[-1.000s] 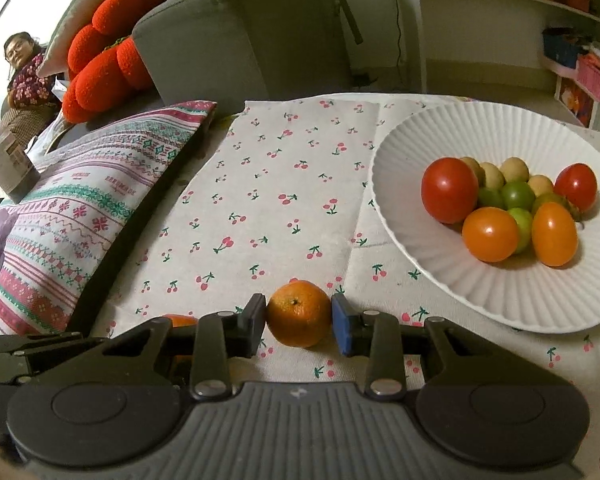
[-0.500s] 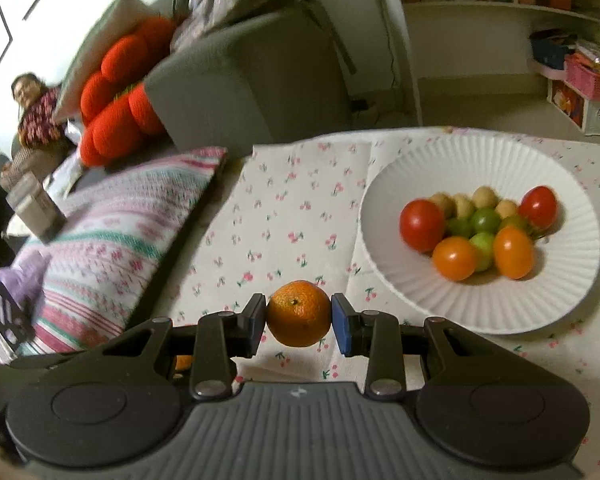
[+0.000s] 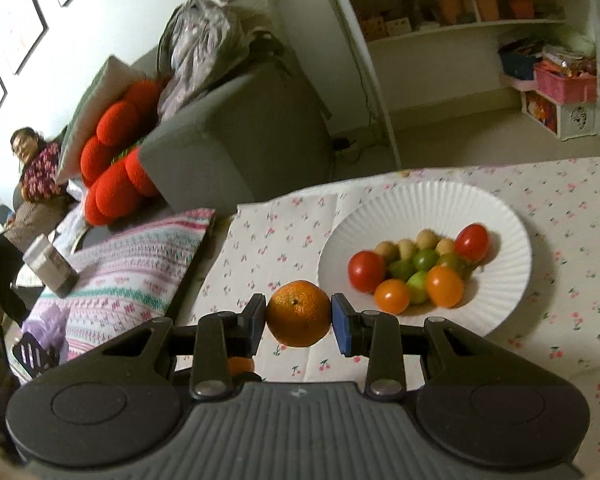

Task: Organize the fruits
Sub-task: 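Carry both mandarins over the white plate and open both tools to release them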

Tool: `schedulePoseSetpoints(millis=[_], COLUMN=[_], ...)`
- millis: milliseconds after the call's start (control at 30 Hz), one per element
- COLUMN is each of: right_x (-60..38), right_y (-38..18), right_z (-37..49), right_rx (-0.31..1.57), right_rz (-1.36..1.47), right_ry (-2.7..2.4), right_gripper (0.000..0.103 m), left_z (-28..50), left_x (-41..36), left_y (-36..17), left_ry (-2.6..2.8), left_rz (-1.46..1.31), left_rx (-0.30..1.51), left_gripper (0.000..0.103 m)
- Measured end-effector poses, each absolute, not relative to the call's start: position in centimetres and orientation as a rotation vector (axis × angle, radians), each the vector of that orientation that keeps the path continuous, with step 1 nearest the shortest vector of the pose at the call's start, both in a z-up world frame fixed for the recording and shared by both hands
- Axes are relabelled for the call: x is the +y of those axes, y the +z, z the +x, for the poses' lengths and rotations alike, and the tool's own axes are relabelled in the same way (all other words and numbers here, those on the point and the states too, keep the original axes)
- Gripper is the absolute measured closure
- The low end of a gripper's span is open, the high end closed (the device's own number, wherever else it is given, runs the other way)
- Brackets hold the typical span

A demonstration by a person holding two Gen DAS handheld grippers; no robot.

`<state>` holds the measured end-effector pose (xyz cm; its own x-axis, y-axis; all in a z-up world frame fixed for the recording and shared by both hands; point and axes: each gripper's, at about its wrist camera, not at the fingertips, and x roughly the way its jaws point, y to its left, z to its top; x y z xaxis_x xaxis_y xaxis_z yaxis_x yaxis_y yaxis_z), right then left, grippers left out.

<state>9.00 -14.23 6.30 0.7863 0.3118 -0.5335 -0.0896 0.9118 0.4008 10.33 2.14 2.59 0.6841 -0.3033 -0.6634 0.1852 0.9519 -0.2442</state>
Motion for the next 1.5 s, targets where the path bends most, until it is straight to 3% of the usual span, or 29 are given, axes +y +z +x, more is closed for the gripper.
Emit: schedulePoseSetpoints(millis=[933,1500], right_x=[-23.7,-24.4], right_y=[7.5,3.3], right_z=[8.9,12.3], right_rx=[0.527,0.693], right_rz=[0.531,0.501], right_ry=[0.045,-0.006], right_gripper=[0.071,0.071], left_z=[13.2,15.2], left_x=[-4.5,-9.0], left_y=[3.4,0.4], left_ry=[-0.331,-0.379], left_rz=[-0.186,0.001], left_rx=[0.728,0.736], left_gripper=[0.056,0.056])
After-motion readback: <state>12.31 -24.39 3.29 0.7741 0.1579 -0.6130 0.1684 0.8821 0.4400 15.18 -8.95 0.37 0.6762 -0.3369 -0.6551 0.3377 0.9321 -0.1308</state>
